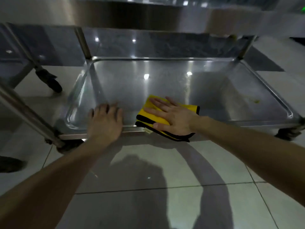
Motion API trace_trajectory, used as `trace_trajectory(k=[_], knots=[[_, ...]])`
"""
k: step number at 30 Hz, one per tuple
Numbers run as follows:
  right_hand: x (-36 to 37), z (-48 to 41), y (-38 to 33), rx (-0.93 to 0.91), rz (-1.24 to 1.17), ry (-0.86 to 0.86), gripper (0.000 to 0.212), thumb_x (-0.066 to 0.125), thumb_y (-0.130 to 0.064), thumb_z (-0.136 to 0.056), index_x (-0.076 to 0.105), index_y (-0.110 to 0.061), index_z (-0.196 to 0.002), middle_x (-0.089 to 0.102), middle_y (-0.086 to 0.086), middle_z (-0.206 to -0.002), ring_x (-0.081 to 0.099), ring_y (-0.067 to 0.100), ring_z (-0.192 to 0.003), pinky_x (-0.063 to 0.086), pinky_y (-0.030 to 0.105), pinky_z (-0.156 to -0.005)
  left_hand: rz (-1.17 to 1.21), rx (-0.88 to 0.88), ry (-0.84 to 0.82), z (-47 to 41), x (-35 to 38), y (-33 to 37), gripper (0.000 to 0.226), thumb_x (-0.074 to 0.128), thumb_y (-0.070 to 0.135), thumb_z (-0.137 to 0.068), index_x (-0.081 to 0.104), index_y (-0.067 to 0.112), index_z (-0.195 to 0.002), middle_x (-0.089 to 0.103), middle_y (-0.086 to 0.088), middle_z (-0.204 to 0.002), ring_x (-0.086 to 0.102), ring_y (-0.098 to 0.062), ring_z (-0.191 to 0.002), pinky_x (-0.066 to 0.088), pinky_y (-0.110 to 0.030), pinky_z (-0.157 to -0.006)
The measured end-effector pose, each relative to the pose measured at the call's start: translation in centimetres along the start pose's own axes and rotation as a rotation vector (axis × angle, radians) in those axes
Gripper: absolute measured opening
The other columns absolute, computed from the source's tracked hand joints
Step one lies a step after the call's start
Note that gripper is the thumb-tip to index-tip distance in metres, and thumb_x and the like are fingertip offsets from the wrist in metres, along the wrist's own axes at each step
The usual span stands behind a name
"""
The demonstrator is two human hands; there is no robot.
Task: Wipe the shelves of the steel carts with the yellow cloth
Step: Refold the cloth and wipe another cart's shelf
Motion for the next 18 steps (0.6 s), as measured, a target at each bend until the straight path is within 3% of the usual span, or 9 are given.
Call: trace_trajectory(k=[3,6,8,11,14,16,18], knots=[[0.6,-0.5,0.8,-0.055,-0.06,-0.001,0.078,0.012,-0.086,-0.1,0.0,-0.05,-0.168,-0.013,-0.006,-0.18,-0.016,0.01,-0.164,-0.011,0.041,-0.132,-0.061,-0.019,-0.048,-0.5,1.2,-0.6,0.059,0.036,0.053,-0.111,0.04,0.024,-0.162,0.041,-0.016,-0.165,0.036,-0.037,-0.154,0.027,-0.054,-0.126],[0.3,-1.7,3.7,-0.069,-0.097,-0.01,0.076,0.018,-0.087,-0.1,0.002,-0.055,-0.167,-0.011,-0.015,-0.179,-0.016,0.003,-0.163,-0.009,0.038,-0.132,-0.066,-0.036,-0.08,-0.5,1.2,-1.0,0.063,0.03,0.06,-0.11,0.033,0.031,-0.166,0.033,-0.01,-0.171,0.026,-0.03,-0.16,0.02,-0.05,-0.13],[-0.4,-2.7,8.2,0.079,-0.108,-0.011,0.077,0.02,-0.087,-0.098,0.003,-0.056,-0.167,-0.011,-0.016,-0.179,-0.014,0.004,-0.163,-0.006,0.039,-0.133,-0.072,-0.051,-0.077,-0.4,1.2,-1.0,0.068,0.02,0.064,-0.108,0.03,0.033,-0.168,0.03,-0.008,-0.174,0.022,-0.027,-0.162,0.017,-0.048,-0.131],[-1.5,-4.7,15.5,0.495,-0.145,0.048,0.08,0.025,-0.084,-0.099,0.009,-0.048,-0.169,-0.003,-0.004,-0.181,-0.004,0.015,-0.166,0.001,0.049,-0.133,-0.091,-0.056,-0.071,-0.4,1.4,-1.0,0.078,0.012,0.068,-0.101,0.029,0.033,-0.169,0.029,-0.008,-0.175,0.021,-0.027,-0.163,0.016,-0.048,-0.132],[-1.4,-7.6,17.3,0.831,-0.147,0.118,0.091,0.021,-0.088,-0.095,0.013,-0.038,-0.171,0.003,0.011,-0.18,-0.003,0.027,-0.166,0.0,0.061,-0.13,-0.103,-0.055,-0.048,-0.4,1.4,-1.1,0.077,0.014,0.067,-0.101,0.031,0.033,-0.168,0.031,-0.007,-0.174,0.023,-0.027,-0.163,0.018,-0.049,-0.131],[-1.8,-10.9,14.6,0.886,-0.187,0.145,0.098,0.022,-0.092,-0.09,0.014,-0.036,-0.171,0.003,0.021,-0.178,-0.003,0.037,-0.166,-0.004,0.067,-0.127,-0.111,-0.051,-0.039,-0.3,1.2,-1.1,0.075,0.016,0.066,-0.102,0.033,0.032,-0.167,0.033,-0.006,-0.173,0.024,-0.027,-0.162,0.019,-0.049,-0.131],[-2.4,-15.1,10.0,0.764,-0.183,0.128,0.095,0.026,-0.091,-0.091,0.013,-0.039,-0.17,0.0,0.023,-0.178,-0.004,0.039,-0.165,-0.006,0.068,-0.127,-0.111,-0.052,-0.028,-0.2,1.0,-1.1,0.074,0.017,0.065,-0.103,0.034,0.032,-0.167,0.033,-0.006,-0.173,0.025,-0.027,-0.162,0.02,-0.049,-0.131]])
Point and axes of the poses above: each hand's wrist, its own z-axis away from the middle knuckle, its own x-axis out of the palm, y = z × x, the point moved 5 cm from there along -z, towards the middle knuckle
